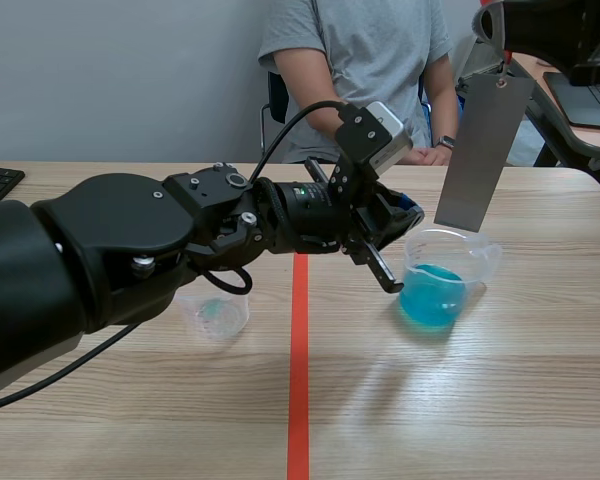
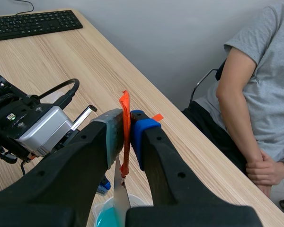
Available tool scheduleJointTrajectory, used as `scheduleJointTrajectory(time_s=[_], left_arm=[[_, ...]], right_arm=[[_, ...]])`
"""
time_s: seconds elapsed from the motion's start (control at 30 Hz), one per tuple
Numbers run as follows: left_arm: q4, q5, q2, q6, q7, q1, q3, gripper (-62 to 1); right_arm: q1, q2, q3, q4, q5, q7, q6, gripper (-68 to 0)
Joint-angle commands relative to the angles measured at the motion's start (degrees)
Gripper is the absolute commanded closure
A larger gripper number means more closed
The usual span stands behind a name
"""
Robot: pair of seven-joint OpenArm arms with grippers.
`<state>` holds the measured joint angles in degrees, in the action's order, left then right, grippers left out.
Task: Do the redox reaction experiment.
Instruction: 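Raise the plate and point at it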
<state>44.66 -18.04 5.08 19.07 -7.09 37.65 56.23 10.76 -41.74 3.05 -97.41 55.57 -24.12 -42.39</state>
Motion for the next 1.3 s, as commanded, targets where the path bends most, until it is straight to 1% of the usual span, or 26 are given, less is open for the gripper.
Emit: scheduleJointTrajectory(time_s=[0.0,0.17,0.23,0.3,0.43,0.6,0.73,0.8,0.97,1.07,1.27], left_arm=[[0.7,-0.8,-0.5,-0.1,-0.8,1.2,-0.3,-4.9],[0.8,-0.8,0.7,0.4,-0.9,0.9,-0.3,-4.9],[0.9,-1.0,1.9,1.2,-1.0,0.7,-0.4,-4.9],[1.8,-1.4,3.7,1.3,-1.0,-0.2,-1.1,-4.9],[7.5,-1.4,9.1,1.7,-0.9,-3.9,-4.8,-4.9],[18.3,-1.5,18.8,1.6,-0.8,-10.9,-10.7,-4.9],[26.8,-3.8,27.1,1.4,-0.8,-18.4,-17.0,-4.9],[30.7,-4.5,30.9,0.8,-0.8,-22.9,-20.7,-4.9],[38.2,-4.9,37.9,-2.2,-0.8,-36.6,-30.9,-4.9],[41.2,-4.9,39.9,-3.6,-0.8,-46.1,-37.5,-4.9],[45.3,-4.9,39.4,-5.5,-2.1,-65.2,-51.8,-4.9]], right_arm=[[1.3,-0.8,-1.3,-0.6,0.6,0.9,-0.3,-1.5],[1.3,-0.8,-1.3,-0.6,0.6,0.9,-0.3,-1.5],[1.3,-0.8,-1.3,-0.6,0.6,0.9,-0.3,-1.5],[1.3,-0.8,-1.3,-0.6,0.6,0.9,-0.3,-1.5],[1.3,-0.8,-1.3,-0.6,0.6,0.9,-0.3,-1.5],[1.3,-0.8,-1.3,-0.6,0.6,0.9,-0.3,-1.5],[1.3,-0.8,-1.3,-0.6,0.6,0.9,-0.3,-1.5],[1.3,-0.8,-1.3,-0.6,0.6,0.9,-0.3,-1.5],[1.3,-0.8,-1.3,-0.6,0.6,0.9,-0.3,-1.5],[1.3,-0.8,-1.3,-0.6,0.6,0.9,-0.3,-1.5],[1.3,-0.8,-1.3,-0.6,0.6,0.9,-0.3,-1.5]])
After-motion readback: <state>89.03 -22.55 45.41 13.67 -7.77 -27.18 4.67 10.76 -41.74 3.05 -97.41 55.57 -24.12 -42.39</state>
